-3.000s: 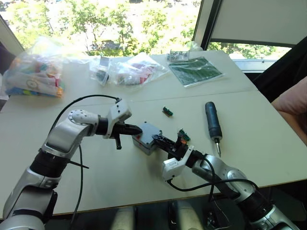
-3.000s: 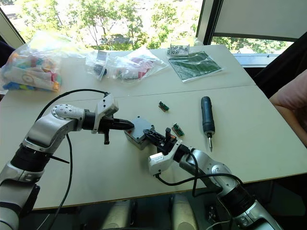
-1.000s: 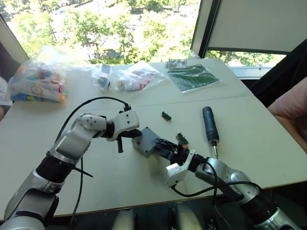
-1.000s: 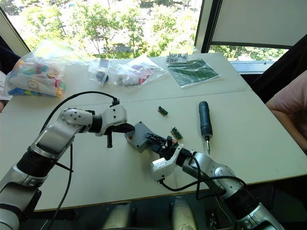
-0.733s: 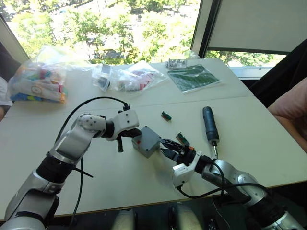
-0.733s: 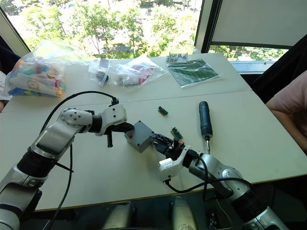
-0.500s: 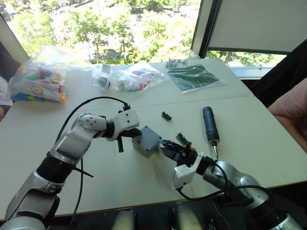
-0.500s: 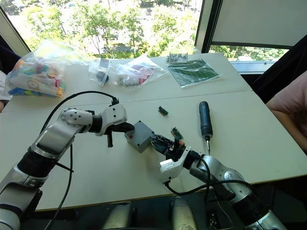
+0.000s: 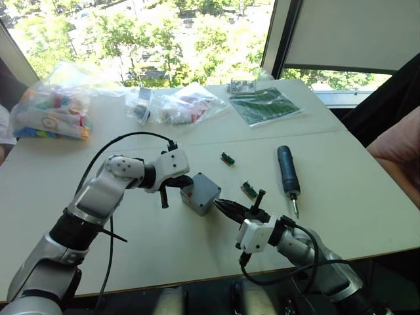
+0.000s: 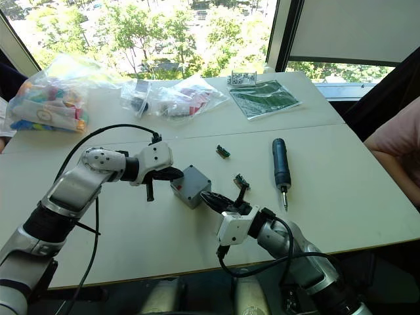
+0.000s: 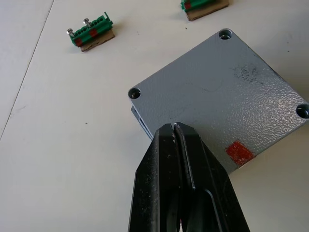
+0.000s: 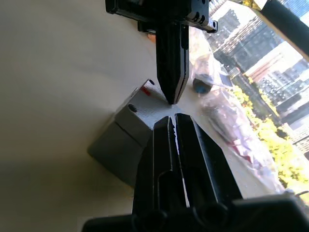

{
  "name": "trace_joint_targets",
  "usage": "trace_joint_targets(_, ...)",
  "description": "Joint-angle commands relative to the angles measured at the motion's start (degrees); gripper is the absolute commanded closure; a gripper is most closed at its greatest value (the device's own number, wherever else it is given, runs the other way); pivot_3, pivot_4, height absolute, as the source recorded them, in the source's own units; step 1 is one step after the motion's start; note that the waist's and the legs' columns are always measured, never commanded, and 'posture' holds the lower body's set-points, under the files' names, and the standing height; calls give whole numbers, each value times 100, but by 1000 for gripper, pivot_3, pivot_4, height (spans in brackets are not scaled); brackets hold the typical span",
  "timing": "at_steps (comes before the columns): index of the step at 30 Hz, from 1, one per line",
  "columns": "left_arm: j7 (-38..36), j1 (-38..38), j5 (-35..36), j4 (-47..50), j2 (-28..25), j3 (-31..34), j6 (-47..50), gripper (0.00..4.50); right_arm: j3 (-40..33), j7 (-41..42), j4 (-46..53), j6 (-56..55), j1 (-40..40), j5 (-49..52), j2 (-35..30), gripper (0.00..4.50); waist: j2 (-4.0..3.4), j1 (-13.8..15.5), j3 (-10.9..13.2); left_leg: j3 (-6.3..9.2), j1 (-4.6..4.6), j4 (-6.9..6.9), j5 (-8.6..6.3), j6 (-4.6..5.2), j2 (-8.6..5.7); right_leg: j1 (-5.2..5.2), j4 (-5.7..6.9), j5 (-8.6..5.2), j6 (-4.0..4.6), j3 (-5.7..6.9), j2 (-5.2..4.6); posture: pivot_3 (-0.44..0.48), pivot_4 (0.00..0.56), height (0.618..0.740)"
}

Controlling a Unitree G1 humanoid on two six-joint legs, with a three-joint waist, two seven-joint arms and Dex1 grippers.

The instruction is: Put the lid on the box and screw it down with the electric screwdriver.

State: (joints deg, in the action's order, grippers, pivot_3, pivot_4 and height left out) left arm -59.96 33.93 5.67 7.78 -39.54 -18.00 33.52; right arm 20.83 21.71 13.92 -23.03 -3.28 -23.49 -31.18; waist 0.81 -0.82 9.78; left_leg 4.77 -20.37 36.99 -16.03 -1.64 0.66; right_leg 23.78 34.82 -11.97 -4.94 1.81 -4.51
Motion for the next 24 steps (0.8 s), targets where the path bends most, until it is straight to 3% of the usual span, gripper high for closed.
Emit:
trace_joint_targets(1,-5,-272,32,-34,-43,-9,158,4500,-22,266,213,200,-29,191,80,4452,0,5,8,0,-3,0,0,0,0,2,-2,0,0,1,0,0,150,740)
trace_joint_targets(24,-92,-309,565,446,-82,341,456,4500,199,532,-469,187,-536,-21,438,4452,-9,8,43,-4,-81,-7,1,2,0,76,-4,4,2,1,4,0,150,740)
